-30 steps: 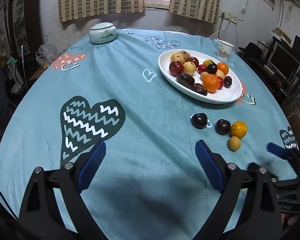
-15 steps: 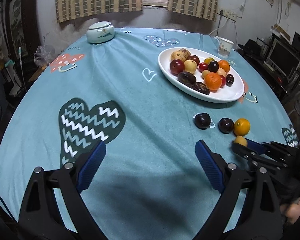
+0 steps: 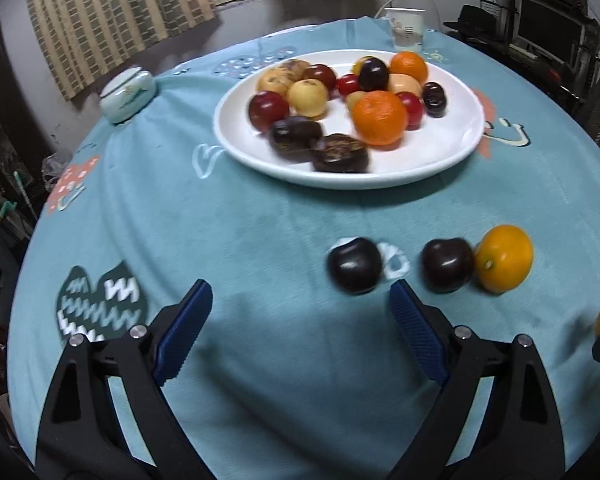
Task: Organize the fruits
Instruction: 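Grasp the small brownish pear with the right tool while the left tool grasps a dark plum, then carry both fruits to the white plate and release them there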
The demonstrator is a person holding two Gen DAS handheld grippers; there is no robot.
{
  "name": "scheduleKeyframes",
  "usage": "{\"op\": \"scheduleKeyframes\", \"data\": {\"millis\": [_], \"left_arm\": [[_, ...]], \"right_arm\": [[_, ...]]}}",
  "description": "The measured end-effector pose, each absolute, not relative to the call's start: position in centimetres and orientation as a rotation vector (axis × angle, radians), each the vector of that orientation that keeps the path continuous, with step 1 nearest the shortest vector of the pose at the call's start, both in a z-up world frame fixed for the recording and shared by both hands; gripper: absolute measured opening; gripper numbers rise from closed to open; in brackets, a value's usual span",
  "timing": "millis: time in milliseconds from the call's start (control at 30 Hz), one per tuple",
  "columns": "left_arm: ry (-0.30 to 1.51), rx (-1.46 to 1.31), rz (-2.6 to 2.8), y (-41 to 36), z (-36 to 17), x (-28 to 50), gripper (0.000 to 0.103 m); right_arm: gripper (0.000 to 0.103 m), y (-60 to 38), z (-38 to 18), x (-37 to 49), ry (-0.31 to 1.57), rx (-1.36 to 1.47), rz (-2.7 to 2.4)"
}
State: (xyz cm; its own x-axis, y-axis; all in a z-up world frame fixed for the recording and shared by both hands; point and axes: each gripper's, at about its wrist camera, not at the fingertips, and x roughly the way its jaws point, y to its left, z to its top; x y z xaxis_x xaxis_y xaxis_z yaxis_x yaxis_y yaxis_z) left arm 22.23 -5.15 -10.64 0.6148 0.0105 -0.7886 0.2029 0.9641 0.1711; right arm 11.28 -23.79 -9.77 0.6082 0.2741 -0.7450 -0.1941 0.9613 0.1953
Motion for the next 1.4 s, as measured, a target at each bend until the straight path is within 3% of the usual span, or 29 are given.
{"op": "scheduleKeyframes", "data": {"millis": [133,200,233,267,1000,1200,1400], "left_arm": [[0.918,0.221,-0.140,-5.8,-11.4,23.1,0.070],[0.924,0.174,-0.189,-5.8,-11.4,23.4,0.054],[0.929,0.151,-0.217,-5.8,-11.3,23.4,0.037],[0.931,0.138,-0.233,-5.8,-11.3,23.3,0.031],[0.853,0.009,-0.249,-2.0,-5.8,18.7,0.030],[0.876,0.008,-0.241,-1.7,-3.9,22.3,0.031],[0.954,-0.013,-0.222,-2.9,-3.0,30.2,0.031]], "right_arm": [[0.026,-24.4,-9.6,11.3,0.873,0.142,0.286],[0.026,-24.3,-9.5,11.3,0.870,0.143,0.286],[0.026,-24.3,-9.4,11.2,0.867,0.145,0.287],[0.026,-24.4,-9.3,11.2,0.865,0.147,0.285],[0.026,-23.8,-6.9,11.5,0.801,0.129,0.285],[0.026,-23.1,-5.8,14.7,0.819,0.101,0.338],[0.026,-22.0,-5.7,24.2,0.895,0.079,0.359]]}}
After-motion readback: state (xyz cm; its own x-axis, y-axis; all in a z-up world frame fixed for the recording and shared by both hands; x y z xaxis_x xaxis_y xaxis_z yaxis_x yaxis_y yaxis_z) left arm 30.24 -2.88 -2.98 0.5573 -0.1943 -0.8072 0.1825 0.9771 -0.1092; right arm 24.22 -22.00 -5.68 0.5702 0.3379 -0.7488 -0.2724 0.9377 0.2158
